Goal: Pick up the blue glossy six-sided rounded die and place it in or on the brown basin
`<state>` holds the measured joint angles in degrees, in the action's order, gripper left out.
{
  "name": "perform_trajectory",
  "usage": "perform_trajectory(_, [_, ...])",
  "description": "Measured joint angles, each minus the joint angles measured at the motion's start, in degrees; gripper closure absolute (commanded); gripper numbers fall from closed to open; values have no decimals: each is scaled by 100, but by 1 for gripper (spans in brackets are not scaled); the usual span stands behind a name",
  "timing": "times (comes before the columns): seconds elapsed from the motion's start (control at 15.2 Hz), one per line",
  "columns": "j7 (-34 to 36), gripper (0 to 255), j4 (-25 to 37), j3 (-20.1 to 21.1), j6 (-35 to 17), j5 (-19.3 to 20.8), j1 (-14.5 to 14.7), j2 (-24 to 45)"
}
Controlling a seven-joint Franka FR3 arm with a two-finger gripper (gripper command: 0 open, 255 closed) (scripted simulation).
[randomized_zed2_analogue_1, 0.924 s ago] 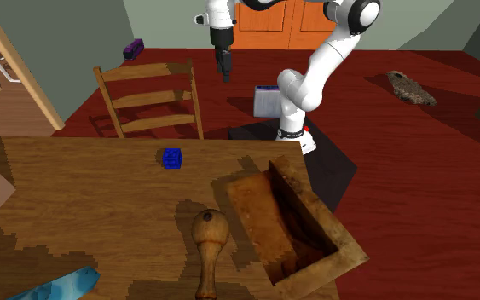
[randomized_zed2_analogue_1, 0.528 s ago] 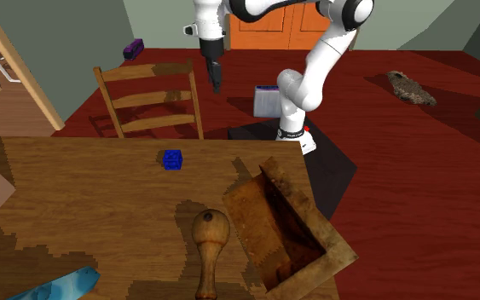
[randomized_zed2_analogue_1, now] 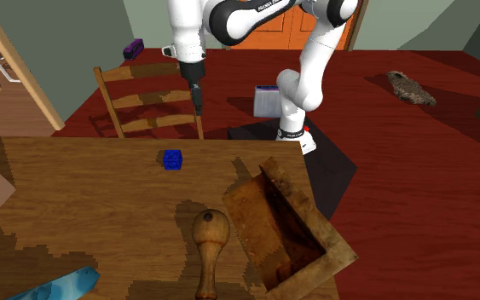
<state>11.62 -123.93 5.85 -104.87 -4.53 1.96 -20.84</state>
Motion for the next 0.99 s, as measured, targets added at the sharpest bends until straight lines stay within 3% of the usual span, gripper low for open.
perform_trajectory(0.4, [460,0,728,310,-462,158,96,1209])
perform_trajectory(0.79, [1007,0,1877,553,-629,485,278,2568])
perform_trajectory(0.99, [1069,0,1953,564,-780,546,306,2805])
